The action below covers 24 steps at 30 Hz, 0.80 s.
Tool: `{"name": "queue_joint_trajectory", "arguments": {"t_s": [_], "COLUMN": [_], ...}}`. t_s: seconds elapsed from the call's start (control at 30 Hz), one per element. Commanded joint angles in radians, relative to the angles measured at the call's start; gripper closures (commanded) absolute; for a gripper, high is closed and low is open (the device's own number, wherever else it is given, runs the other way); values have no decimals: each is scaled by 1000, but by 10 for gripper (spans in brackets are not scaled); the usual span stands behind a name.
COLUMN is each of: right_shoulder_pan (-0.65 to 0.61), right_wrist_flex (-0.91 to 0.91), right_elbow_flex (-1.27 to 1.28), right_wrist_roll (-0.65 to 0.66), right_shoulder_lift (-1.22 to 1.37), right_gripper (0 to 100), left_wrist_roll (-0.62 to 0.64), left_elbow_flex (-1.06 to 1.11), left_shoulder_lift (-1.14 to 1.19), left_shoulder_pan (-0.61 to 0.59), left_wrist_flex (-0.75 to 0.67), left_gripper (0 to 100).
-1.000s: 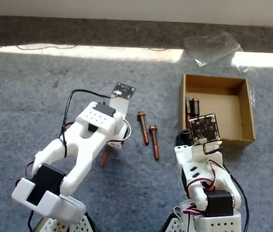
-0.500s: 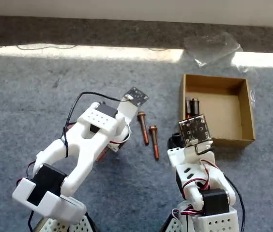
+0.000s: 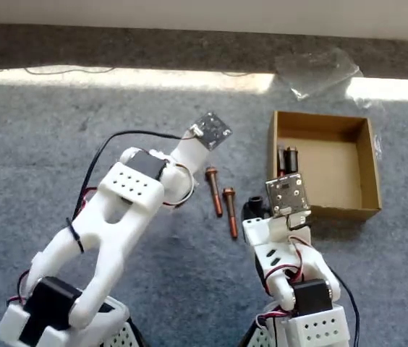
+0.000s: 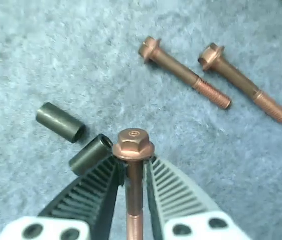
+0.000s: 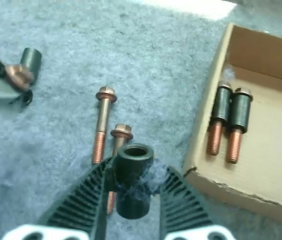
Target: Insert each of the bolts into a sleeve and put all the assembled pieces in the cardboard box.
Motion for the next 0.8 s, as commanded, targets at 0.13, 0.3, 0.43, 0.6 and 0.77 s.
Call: {"name": "queue_joint_trajectory", "arguments": {"t_s": [0.13,0.3,0.43,0.6,0.77], "right_shoulder_pan": [-153,-153,-156,-225,-337], "right_wrist_flex": [-35,-179,-280,-349,-446], "right_elbow_flex": [5,84,128,134,134], "right_wrist_roll": [-8,-6,-6,-6,-5], "right_shoulder_lift": [-10,-10,-10,-10,-8], "right_gripper": [994,994,994,994,994], "left_wrist_roll": [-6,-6,-6,-6,-5], "left_elbow_flex": [-38,38,107,157,205], "left_shoulder_lift": [-223,-377,-549,-728,-860], "left_shoulder_pan": [-91,-93,-117,-188,-193], "left_wrist_flex": [5,2,-3,-3,-5], "left_gripper": [995,995,995,995,995]}}
